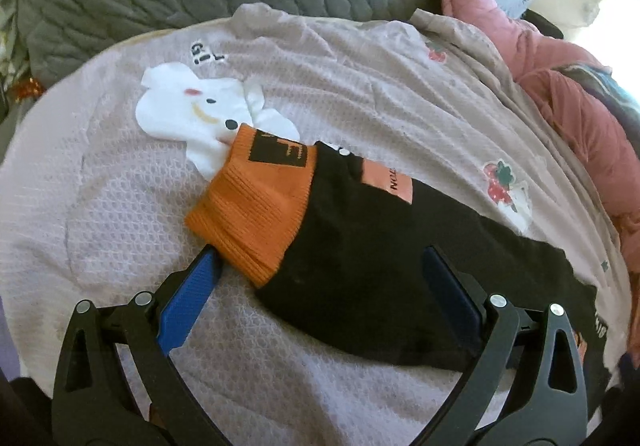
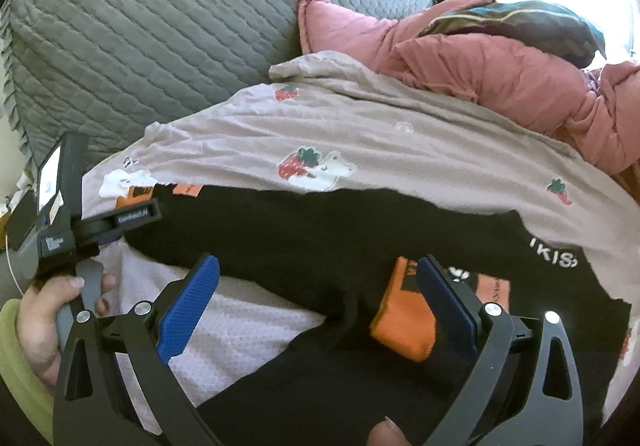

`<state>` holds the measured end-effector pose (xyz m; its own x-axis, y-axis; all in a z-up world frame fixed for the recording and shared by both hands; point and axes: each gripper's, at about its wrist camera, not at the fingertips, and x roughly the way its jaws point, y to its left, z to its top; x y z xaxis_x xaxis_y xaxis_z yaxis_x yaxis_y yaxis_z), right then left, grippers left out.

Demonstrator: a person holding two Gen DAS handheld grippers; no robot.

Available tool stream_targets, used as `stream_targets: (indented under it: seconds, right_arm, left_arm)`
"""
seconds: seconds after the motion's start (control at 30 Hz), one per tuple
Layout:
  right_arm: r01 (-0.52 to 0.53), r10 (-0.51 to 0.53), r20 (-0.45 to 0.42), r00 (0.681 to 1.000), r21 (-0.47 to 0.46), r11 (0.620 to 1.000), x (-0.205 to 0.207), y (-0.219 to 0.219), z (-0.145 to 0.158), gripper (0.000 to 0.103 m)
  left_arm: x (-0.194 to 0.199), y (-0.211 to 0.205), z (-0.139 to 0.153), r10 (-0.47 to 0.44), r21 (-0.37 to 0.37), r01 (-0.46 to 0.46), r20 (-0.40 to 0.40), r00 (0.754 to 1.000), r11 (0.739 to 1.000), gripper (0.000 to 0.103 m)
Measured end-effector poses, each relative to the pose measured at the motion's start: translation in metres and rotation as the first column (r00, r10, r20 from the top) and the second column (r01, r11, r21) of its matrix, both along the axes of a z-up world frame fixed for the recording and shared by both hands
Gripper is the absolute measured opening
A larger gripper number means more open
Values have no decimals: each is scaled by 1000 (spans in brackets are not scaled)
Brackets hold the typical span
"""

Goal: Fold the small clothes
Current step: 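Grasp the other sleeve's orange cuff with the left gripper and lift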

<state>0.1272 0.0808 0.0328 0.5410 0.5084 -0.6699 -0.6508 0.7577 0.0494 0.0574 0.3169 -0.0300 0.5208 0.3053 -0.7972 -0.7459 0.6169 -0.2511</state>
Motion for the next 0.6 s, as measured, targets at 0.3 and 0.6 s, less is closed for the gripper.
stream_targets:
  seconds: [0.3,0.6]
  right_arm:
    - [42,-43,-40,998,-17,999,9,-6,-23,98]
    - [105,-103,-81,991,21,994,14,-36,-29,98]
  left_arm:
    - [8,8,2,-14,11,14,54,998,1000,43]
    - [12,-11,32,-185,25,185,271,945,982,9]
